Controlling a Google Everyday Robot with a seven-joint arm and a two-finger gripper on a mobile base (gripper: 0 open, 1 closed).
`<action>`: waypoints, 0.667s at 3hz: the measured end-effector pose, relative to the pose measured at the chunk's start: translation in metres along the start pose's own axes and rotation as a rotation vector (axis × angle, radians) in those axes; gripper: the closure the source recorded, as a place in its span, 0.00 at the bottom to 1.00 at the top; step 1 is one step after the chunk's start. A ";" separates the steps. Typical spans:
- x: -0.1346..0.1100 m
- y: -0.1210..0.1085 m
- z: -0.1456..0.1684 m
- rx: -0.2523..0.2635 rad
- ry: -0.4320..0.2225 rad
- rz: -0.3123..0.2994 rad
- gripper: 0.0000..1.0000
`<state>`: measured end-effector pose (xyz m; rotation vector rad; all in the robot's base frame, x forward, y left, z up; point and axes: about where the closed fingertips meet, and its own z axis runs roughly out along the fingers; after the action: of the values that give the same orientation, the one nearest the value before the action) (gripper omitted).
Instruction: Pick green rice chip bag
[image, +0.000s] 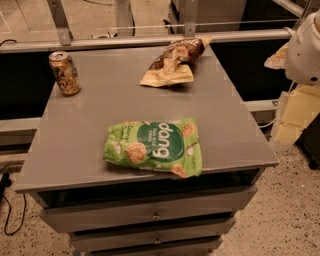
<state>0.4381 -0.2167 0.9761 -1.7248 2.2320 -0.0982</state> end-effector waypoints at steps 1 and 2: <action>-0.004 -0.001 0.002 0.007 -0.007 -0.002 0.00; -0.030 -0.001 0.031 -0.014 -0.067 -0.018 0.00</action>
Offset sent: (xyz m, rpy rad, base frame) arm 0.0452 0.0919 -0.0739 0.1804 0.0119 0.1101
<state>0.4544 -0.1836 0.9528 -1.7297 2.1740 -0.0285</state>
